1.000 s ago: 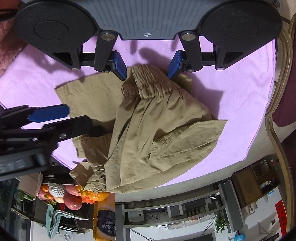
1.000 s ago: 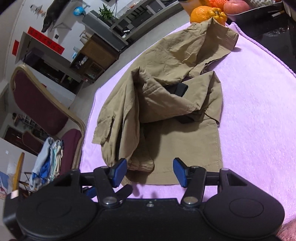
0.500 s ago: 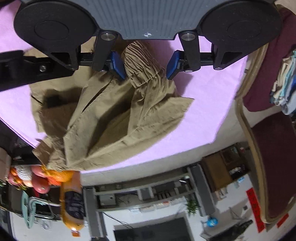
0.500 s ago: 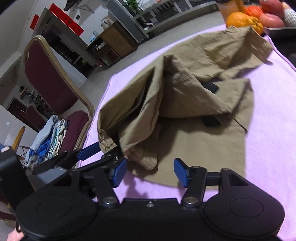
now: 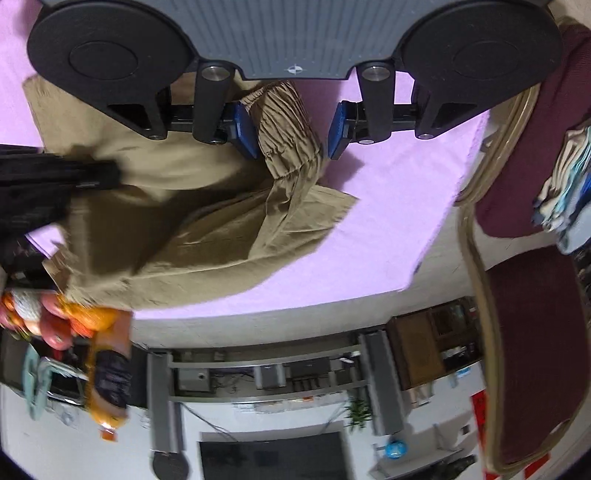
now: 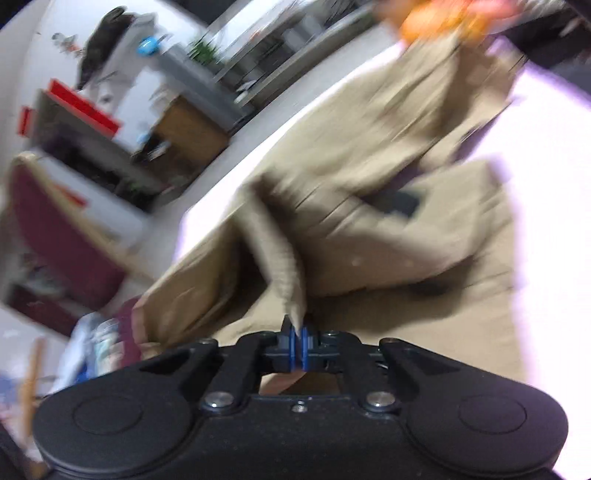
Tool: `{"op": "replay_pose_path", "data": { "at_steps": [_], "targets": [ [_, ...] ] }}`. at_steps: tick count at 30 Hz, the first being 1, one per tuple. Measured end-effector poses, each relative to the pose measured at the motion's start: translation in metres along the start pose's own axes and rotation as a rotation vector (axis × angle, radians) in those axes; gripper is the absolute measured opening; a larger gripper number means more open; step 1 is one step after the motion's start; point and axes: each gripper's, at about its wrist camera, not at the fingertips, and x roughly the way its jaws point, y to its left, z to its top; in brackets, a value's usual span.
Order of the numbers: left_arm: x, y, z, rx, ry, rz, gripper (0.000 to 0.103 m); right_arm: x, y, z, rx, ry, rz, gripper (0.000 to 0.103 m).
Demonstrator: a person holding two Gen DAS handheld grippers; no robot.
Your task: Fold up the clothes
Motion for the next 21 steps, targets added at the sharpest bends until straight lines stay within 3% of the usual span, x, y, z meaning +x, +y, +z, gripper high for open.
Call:
{"op": "replay_pose_path", "data": {
  "at_steps": [4,7,10,11,12,15,17,18,19,20,21],
  "targets": [
    [0.0,0.002,0.005,0.0,0.005,-0.02,0.048,-0.024,-0.017,0.01,0.0,-0.007,0.018,0.004],
    [0.0,-0.024,0.003,0.13,0.007,-0.01,0.054,-0.013,-0.027,0.005,0.064,0.068,0.101,0.009],
    [0.007,-0.044,-0.001,0.241,0.008,0.079,0.055,-0.001,-0.029,-0.003,0.103,0.121,0.15,0.022],
    [0.012,-0.046,-0.002,0.261,0.021,0.115,0.052,0.003,-0.028,-0.006,0.101,0.13,0.158,0.035],
    [0.019,-0.047,-0.003,0.276,0.038,0.152,0.041,0.007,-0.027,-0.008,0.096,0.137,0.169,0.044],
    [0.033,-0.036,-0.004,0.252,0.087,0.178,0.017,0.016,-0.017,-0.017,0.054,0.139,0.197,0.059],
    [0.037,-0.028,-0.001,0.236,0.097,0.178,0.014,0.017,-0.007,-0.02,-0.005,0.111,0.163,0.053],
    [0.033,-0.023,0.006,0.217,0.1,0.154,0.013,0.013,-0.001,-0.021,-0.041,0.084,0.129,0.026],
    [0.027,-0.017,0.014,0.193,0.104,0.124,0.012,0.007,0.005,-0.02,-0.076,0.058,0.089,0.01],
    [0.021,-0.012,0.022,0.168,0.107,0.093,0.011,-0.002,0.011,-0.018,-0.108,0.034,0.043,0.003],
    [0.015,-0.006,0.031,0.144,0.111,0.063,0.011,-0.013,0.018,-0.017,-0.133,0.006,0.003,0.003]
  ]
}}
